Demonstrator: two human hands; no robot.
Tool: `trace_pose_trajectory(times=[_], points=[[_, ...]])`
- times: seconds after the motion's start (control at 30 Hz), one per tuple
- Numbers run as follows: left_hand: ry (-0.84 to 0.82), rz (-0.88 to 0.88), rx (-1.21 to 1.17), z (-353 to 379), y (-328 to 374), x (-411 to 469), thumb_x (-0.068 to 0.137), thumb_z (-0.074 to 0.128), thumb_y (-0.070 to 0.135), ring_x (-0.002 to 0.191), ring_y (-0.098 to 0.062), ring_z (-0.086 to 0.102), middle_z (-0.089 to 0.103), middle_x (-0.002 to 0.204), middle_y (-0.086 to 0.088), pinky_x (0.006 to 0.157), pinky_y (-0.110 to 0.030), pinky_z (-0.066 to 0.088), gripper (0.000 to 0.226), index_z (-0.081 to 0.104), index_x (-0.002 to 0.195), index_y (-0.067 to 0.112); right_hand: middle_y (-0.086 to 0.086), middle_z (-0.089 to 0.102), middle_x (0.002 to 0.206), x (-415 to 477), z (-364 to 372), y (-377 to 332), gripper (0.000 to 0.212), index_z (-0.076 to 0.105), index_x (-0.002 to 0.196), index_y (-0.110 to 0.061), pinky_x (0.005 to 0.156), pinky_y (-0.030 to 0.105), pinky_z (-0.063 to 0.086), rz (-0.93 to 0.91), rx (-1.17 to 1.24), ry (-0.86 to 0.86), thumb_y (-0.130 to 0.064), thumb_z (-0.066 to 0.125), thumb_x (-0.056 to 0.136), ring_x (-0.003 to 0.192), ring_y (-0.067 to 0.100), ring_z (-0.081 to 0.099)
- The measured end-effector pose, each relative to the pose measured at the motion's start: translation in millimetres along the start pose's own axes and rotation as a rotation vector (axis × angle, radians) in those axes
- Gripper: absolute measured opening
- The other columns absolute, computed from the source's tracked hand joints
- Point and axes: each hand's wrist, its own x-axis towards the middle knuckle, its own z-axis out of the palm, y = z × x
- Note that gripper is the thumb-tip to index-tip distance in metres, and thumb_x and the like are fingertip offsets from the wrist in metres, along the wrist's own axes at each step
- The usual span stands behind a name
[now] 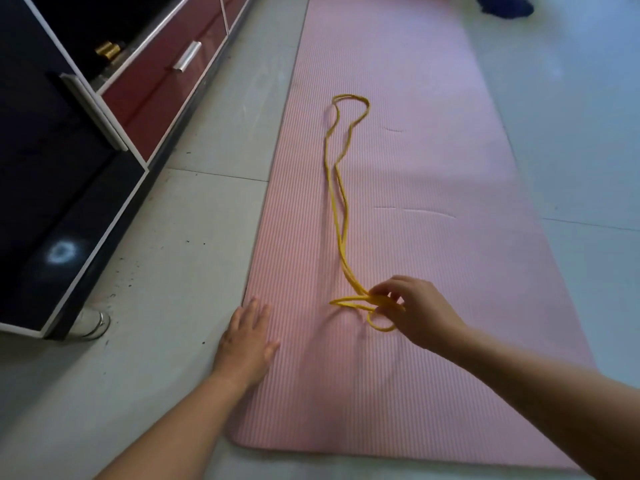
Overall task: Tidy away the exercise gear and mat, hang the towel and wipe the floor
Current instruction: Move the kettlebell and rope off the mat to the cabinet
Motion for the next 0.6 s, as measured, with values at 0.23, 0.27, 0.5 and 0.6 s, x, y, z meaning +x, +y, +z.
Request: trace_pose_trajectory(times=[0.23, 0.27, 0.5, 0.6], points=[[0.006, 0.029, 0.021, -8, 1, 3, 0.095, 0.039, 0.045, 0.144, -0.025, -0.003, -0.003, 0.158, -0.004, 0.116, -0.036, 0.012, 0.069, 0.004, 0.149, 0.019, -0.004, 0.066, 0.1, -4, -25, 0, 0.023, 0.069, 0.106, -0.017, 0.074, 0.017, 0.046, 0.031, -0.016, 0.101, -0.019, 0.068, 0.083, 0.084, 0.008, 0.058], [0.008, 0.029, 0.01, -10, 1, 5, 0.095, 0.04, 0.045, 0.145, -0.025, -0.003, -0.003, 0.158, -0.005, 0.116, -0.036, 0.012, 0.07, 0.005, 0.149, 0.018, -0.003, 0.067, 0.1, 6, -26, -1, 0.023, 0.07, 0.106, -0.016, 0.074, 0.016, 0.043, 0.036, -0.004, 0.132, -0.019, 0.068, 0.083, 0.084, 0.008, 0.057], [0.073, 0.033, -0.051, -26, -1, 35, 0.095, 0.038, 0.044, 0.145, -0.023, -0.001, -0.001, 0.158, -0.005, 0.117, -0.034, 0.012, 0.068, 0.005, 0.149, 0.018, -0.006, 0.068, 0.091, 108, -22, -18, 0.017, 0.07, 0.099, -0.021, 0.07, 0.011, 0.044, 0.097, 0.271, 0.31, -0.018, 0.069, 0.082, 0.08, 0.005, 0.06], [0.113, 0.026, -0.063, -29, -4, 51, 0.095, 0.038, 0.043, 0.145, -0.021, -0.001, -0.001, 0.158, -0.004, 0.118, -0.033, 0.011, 0.068, 0.004, 0.149, 0.018, -0.006, 0.066, 0.098, 141, -9, -14, 0.024, 0.069, 0.102, -0.02, 0.081, 0.019, 0.048, 0.112, 0.318, 0.347, -0.021, 0.073, 0.079, 0.09, 0.007, 0.06]])
